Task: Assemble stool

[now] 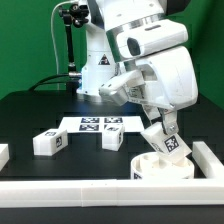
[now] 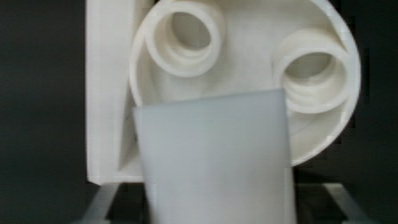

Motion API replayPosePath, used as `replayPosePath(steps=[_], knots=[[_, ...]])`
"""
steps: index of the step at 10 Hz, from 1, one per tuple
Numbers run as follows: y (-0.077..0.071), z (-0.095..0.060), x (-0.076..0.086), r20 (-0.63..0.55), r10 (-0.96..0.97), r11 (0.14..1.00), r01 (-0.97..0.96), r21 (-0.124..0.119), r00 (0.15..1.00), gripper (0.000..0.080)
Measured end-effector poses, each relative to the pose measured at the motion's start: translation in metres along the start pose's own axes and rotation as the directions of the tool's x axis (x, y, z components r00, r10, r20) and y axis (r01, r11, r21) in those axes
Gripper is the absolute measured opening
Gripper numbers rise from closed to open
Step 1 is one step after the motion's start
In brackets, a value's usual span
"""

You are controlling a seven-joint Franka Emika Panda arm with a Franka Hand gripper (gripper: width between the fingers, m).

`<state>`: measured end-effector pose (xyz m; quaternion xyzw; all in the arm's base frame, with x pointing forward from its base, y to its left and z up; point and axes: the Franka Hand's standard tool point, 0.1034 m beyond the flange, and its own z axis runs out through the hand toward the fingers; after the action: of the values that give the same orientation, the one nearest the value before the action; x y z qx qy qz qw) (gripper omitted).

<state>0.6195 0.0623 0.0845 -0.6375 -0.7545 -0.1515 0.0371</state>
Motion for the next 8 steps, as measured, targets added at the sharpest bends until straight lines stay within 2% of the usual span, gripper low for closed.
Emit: replayPosePath(steps=[6,8], knots=[[0.006,0.007,0.029,-0.009,0.120,0.993,-0.120,-0.017,0.993,0.0344],[0.007,0.008,0.037,-0.012,0.128,0.992,-0.128,-0.016,0.992,0.0343]])
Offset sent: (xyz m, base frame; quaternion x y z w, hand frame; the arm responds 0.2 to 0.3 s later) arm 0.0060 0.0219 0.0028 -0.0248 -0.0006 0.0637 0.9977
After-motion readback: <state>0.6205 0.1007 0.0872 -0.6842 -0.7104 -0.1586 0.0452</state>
